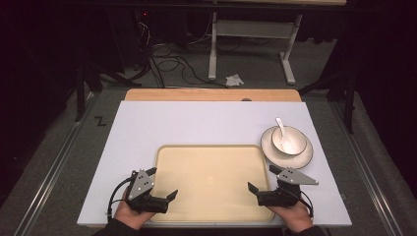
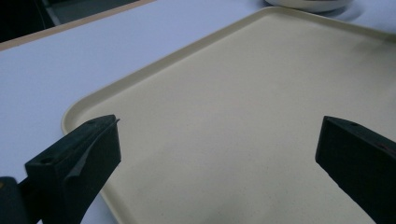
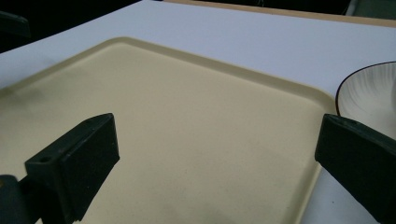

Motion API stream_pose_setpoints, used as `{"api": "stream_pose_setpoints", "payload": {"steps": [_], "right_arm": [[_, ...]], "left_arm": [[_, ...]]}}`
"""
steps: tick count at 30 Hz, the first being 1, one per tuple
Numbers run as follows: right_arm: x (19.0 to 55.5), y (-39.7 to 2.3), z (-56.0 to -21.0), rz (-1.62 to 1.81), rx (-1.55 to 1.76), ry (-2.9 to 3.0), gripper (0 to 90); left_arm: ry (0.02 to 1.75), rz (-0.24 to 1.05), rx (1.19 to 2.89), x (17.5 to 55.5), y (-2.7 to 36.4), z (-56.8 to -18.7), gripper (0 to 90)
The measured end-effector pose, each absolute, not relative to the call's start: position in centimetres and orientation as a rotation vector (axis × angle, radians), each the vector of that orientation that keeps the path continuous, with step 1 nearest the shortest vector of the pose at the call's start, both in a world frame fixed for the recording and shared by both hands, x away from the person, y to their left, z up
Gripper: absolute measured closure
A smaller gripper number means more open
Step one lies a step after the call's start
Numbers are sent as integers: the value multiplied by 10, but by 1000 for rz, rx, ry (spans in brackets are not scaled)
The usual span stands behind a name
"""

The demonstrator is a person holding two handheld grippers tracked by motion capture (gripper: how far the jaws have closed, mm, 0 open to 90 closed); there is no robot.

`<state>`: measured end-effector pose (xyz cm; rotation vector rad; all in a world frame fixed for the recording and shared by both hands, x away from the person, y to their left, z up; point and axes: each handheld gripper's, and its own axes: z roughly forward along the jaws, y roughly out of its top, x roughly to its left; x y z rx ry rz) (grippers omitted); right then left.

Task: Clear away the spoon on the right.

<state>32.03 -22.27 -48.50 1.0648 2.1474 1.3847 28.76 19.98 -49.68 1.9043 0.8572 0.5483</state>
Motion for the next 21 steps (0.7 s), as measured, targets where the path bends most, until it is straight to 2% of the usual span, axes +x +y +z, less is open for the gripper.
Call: {"api": "stream_pose_setpoints", "payload": {"steps": [21], "right_arm": [[323,-231,-485,1421,1054,2119,4]], "left_arm": [[839,540,1922,288,197,-498,7]]}}
